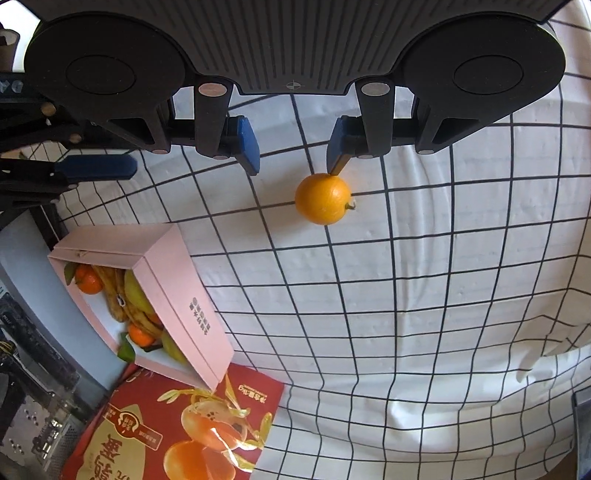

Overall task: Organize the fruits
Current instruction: 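Lower the small orange fruit into the pink box and open the right gripper, then move the left gripper to the tangerine on the cloth and grasp it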

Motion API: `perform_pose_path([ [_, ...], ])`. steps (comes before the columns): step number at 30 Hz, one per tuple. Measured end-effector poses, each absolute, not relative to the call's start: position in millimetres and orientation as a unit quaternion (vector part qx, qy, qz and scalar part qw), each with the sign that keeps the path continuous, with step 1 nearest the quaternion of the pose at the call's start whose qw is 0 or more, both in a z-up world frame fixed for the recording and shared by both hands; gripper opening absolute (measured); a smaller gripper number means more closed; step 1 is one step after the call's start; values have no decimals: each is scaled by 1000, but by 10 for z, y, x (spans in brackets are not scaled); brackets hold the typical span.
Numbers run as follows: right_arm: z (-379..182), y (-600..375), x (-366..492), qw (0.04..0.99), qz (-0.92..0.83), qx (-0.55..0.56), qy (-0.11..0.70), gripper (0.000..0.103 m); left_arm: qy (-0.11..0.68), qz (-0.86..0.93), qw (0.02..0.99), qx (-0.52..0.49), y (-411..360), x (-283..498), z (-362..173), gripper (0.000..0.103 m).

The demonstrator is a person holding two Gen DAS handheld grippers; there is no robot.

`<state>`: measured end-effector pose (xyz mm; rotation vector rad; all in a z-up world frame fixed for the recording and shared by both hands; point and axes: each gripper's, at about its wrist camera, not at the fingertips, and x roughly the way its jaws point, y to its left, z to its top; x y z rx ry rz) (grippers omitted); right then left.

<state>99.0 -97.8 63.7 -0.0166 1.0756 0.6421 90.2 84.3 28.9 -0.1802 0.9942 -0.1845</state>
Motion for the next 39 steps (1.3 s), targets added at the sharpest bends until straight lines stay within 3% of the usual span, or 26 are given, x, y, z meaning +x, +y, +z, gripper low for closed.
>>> perform_pose_path([
  [4, 666, -884, 911, 799, 324, -21, 506, 46, 473, -85, 873, -84, 839, 891, 290, 44],
  [10, 647, -707, 720, 760, 375, -21, 531, 53, 471, -75, 876, -74, 838, 858, 312, 44],
  [39, 418, -475, 496, 635, 477, -15, 608, 59, 458, -46, 886, -55, 915, 752, 397, 44],
])
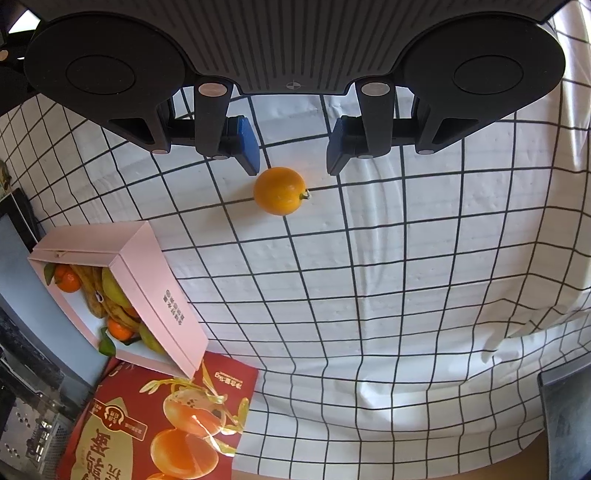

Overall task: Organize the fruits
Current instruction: 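Move the left gripper to the tangerine on the cloth and grasp it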

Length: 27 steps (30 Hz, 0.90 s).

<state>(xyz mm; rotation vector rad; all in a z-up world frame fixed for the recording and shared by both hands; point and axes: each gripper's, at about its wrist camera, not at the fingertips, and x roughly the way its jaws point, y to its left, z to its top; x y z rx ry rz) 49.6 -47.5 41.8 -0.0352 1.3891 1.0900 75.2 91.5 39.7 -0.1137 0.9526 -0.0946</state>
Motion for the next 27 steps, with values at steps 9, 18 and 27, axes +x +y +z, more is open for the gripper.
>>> perform_pose_path([
  [9, 416, -538, 573, 665, 455, -11, 592, 63, 456, -36, 887, -62, 975, 757, 412, 44],
  [18, 413, -655, 800, 709, 406, -4, 576, 63, 455, -23, 887, -69, 1067, 771, 412, 44],
  [27, 413, -757, 857, 745, 365, -19, 558, 63, 456, -22, 887, -70, 1075, 776, 402, 44],
])
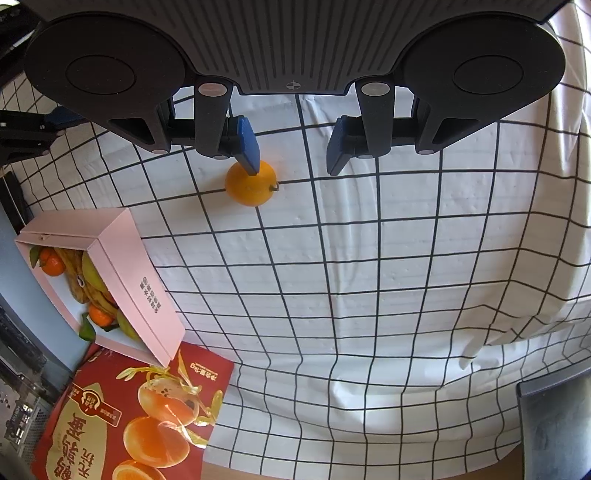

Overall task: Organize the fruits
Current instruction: 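Move the left gripper to the tangerine on the cloth and grasp it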

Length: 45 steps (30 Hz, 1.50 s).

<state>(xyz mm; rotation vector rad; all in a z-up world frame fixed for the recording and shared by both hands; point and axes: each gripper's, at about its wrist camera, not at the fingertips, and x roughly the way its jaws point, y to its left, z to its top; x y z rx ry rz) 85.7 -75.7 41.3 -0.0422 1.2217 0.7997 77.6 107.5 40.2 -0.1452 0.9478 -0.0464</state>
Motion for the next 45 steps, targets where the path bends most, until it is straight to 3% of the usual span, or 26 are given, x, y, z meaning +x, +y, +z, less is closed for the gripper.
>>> perform_pose_path([
  [9, 461, -639, 538, 663, 477, -41, 575, 66, 457, -21, 886, -72, 1075, 784, 393, 44],
  [25, 483, -722, 825, 740, 404, -16, 538, 59, 453, -13, 889, -70, 1090, 712, 412, 44],
  [30, 511, -774, 764, 748, 399, -4, 530, 59, 418, -42, 906, -44, 1005, 650, 464, 44],
  [36, 631, -883, 645, 806, 345, -62, 478, 59, 413, -42, 910, -11, 850, 758, 428, 44],
  [40, 685, -940, 532, 835, 327, -81, 435, 60, 417, -54, 907, -17, 810, 856, 385, 50],
  [45, 673, -1019, 472, 839, 320, -67, 435, 60, 431, -63, 899, -45, 747, 1014, 336, 50],
])
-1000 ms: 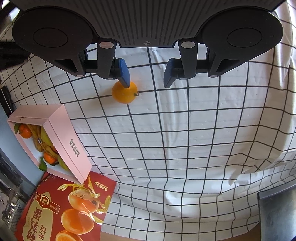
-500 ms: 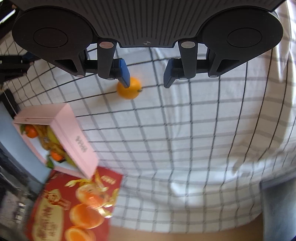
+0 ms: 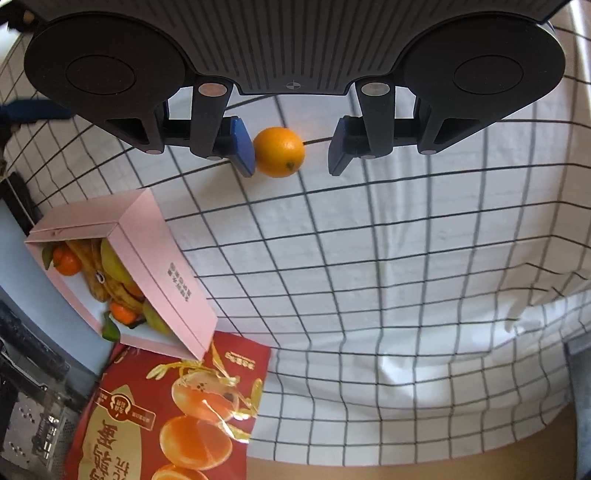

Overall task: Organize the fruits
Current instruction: 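Move the left gripper to the tangerine on the cloth and grasp it, then grasp the leafy tangerine with the right gripper while the left holds its tangerine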

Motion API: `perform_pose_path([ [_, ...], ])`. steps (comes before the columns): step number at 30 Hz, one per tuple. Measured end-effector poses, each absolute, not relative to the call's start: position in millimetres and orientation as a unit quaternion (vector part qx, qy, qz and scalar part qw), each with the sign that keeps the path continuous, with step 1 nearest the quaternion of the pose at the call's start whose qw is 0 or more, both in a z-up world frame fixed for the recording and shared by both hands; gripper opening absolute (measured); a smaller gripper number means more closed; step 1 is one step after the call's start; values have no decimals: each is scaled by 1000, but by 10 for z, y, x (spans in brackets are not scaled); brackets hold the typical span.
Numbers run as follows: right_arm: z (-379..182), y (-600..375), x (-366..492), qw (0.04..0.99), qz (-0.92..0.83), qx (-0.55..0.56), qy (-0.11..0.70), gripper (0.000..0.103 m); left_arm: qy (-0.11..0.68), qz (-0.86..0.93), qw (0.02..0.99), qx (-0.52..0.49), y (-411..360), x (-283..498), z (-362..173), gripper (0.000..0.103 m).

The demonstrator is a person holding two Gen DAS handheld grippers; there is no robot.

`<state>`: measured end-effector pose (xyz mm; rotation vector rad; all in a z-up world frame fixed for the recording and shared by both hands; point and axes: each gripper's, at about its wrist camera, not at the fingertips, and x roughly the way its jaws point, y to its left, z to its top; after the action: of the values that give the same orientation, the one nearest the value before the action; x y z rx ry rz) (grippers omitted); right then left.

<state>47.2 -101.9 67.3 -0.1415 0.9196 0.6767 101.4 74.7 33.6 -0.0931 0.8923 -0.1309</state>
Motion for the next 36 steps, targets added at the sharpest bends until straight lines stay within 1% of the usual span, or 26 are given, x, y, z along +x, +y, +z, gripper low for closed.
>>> perform_pose_path([
  [3, 669, -1061, 409, 836, 324, -65, 439, 60, 443, -75, 892, -44, 664, 1070, 283, 48],
  [7, 648, -1101, 331, 835, 320, -61, 444, 60, 447, -70, 891, -35, 594, 1094, 246, 38],
  [16, 656, -1075, 220, 829, 335, -80, 440, 60, 448, -73, 891, -32, 643, 938, 332, 37],
  [26, 557, -542, 197, 795, 414, -136, 421, 62, 466, -58, 882, -27, 836, 412, 498, 38],
  [31, 437, -377, 259, 783, 420, -158, 430, 62, 472, -53, 879, -31, 875, 290, 499, 38],
  [36, 354, -386, 291, 784, 409, -158, 440, 62, 474, -54, 879, -32, 867, 219, 491, 38],
])
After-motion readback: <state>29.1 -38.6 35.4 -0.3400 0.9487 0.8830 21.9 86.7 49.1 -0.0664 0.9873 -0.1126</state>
